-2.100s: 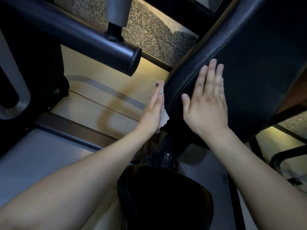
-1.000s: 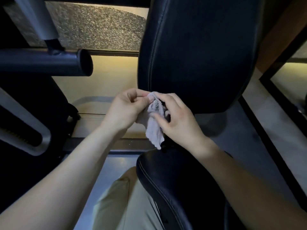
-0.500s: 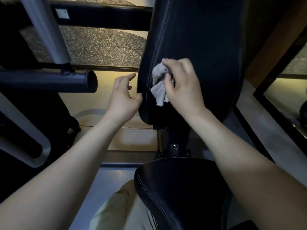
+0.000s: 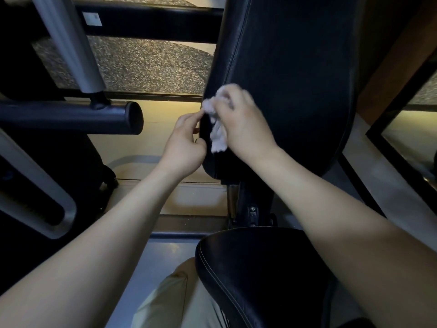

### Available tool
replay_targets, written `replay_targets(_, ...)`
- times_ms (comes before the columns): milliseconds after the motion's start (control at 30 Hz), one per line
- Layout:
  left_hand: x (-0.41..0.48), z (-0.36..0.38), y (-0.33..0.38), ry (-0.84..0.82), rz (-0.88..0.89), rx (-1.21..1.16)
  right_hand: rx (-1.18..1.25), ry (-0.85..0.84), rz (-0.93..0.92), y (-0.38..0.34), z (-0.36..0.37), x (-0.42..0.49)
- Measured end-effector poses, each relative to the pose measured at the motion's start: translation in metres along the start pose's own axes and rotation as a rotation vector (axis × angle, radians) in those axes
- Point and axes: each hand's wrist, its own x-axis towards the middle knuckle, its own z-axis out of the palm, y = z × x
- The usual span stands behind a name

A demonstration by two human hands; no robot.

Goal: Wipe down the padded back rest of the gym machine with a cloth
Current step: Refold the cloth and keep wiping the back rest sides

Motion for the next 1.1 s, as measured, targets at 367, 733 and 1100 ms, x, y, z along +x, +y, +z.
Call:
replay_targets(367, 0.019, -0.003, 0.028, 0.097, -0.021, 0.049, -0.072, 0.137, 0.224, 0.030, -0.022, 0.050)
replay_targets(733, 0.030, 0.002, 0.049, 0.128, -0.018, 0.068, -0.222, 0.151, -0.004, 0.047, -0.031, 0.038)
replay_targets(1100, 0.038, 0.005, 0.051, 0.075, 0.072, 0.182, -0.233, 0.148, 0.423, 0.093, -0.055, 0.034)
